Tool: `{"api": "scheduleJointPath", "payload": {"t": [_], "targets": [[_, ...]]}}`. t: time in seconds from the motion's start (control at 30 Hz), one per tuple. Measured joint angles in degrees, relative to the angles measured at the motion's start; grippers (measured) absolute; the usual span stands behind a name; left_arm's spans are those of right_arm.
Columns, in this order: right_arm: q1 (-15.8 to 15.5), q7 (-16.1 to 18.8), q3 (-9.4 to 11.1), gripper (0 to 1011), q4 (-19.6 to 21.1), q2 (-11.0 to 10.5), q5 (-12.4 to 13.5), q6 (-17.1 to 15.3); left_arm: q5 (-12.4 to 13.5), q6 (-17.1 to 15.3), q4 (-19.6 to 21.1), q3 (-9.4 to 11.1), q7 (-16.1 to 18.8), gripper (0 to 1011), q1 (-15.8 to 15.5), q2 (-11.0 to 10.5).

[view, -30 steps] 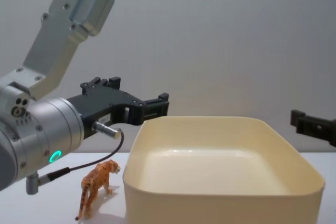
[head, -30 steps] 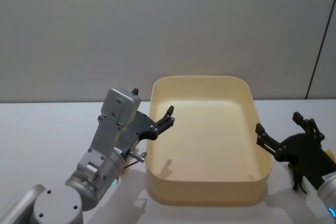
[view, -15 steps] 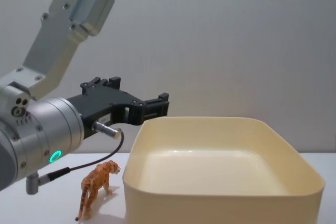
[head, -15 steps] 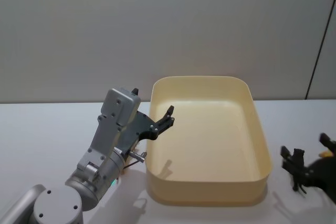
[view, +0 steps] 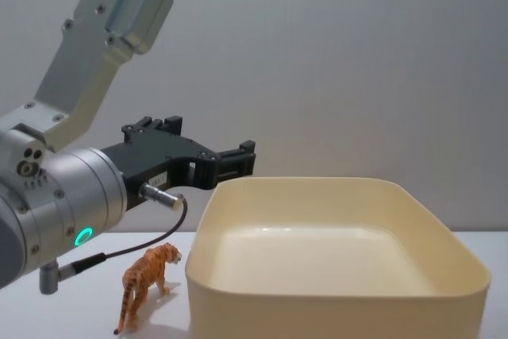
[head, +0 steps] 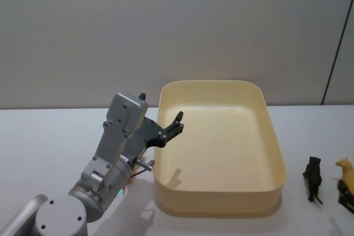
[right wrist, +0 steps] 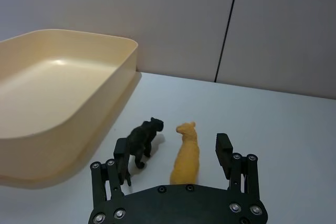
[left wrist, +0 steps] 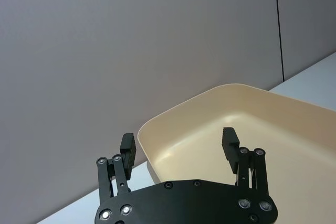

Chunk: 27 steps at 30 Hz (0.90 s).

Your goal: Pick up the toy alternately with two hands and place it into the central storage box.

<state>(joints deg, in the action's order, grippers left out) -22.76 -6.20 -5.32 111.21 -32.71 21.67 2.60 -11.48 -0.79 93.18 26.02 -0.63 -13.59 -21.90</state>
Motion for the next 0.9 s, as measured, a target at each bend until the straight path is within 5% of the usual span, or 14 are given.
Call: {"api": "scheduleJointPath", "payload": {"t": [0.37, 0.9], "targets": [[-2.5, 0.1, 2.0, 1001, -1.0, -1.2, 3.1, 1.9, 0.0, 0.0, 0.0, 0.0, 0.0, 1002, 0.0, 0.0], [1.5, 2.0, 2.3, 1001, -5.1, 1.1, 7.2, 0.3, 0.0, 0.0, 0.0, 0.0, 0.0, 1002, 0.0, 0.0]]}}
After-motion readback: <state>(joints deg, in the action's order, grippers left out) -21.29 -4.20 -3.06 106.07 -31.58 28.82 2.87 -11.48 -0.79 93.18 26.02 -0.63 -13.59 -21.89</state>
